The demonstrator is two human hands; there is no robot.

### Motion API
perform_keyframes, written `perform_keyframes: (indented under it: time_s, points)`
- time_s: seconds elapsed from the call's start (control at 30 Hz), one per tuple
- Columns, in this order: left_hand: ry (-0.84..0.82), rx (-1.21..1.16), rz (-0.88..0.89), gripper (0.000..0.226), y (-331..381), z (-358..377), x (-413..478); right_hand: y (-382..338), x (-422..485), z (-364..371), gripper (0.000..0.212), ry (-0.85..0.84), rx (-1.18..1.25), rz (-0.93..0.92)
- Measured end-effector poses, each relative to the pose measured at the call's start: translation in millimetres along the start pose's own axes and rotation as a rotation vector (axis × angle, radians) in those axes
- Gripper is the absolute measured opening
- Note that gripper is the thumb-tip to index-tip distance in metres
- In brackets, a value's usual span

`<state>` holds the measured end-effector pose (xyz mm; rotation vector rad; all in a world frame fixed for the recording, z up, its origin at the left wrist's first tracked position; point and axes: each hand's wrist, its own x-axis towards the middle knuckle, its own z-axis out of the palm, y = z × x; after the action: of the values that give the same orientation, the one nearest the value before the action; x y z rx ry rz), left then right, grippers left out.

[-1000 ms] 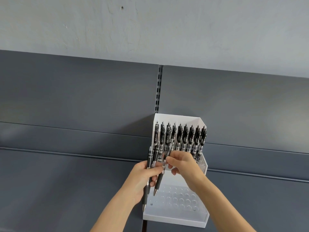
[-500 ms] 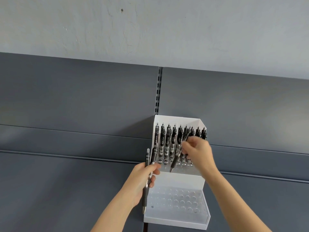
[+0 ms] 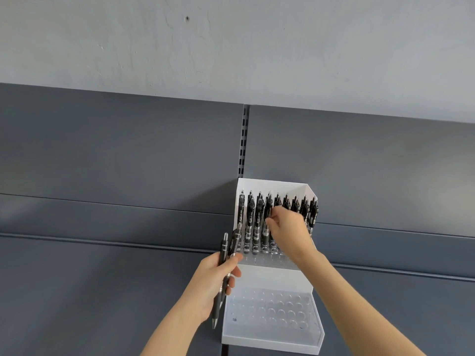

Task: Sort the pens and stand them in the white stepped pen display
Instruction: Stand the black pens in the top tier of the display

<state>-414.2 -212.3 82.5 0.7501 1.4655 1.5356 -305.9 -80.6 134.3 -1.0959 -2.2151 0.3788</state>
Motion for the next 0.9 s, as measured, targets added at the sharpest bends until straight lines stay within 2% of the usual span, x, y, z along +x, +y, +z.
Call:
perform_keyframes:
  time_s: [0.13,0.37,0.53,0.63,0.8,0.9]
  points:
    - [-0.007,-0.015,0.008,0.017,0.4,0.7,0.9,2.2,-4.3,12.0,0.021,0.008,0.036,0.098]
    - [-0.041,0.01,0.045,0.015,1.6,4.8,-2.3,-2.5,-7.0,11.2,0.024,0.041,0.012,0.133]
    - [-0.071,0.029,0.08,0.013,4.0,5.7,-3.8,-1.3,-21.6,1.5,0.026,0.049,0.117,0.183]
    - [-0.092,0.028,0.086,0.015,5.2,7.7,-3.4,0.2,-42.5,-4.2,0.018,0.105,0.176,0.137]
    - [-0.135,0.02,0.037,0.013,3.9,20.4,-1.6,-5.2,-53.0,0.2,0.014,-0.052,0.429,0.093]
    - [-0.189,-0.002,0.004,0.015,4.5,28.0,-1.3,3.2,-51.2,-3.0,0.028,-0.099,0.471,0.151]
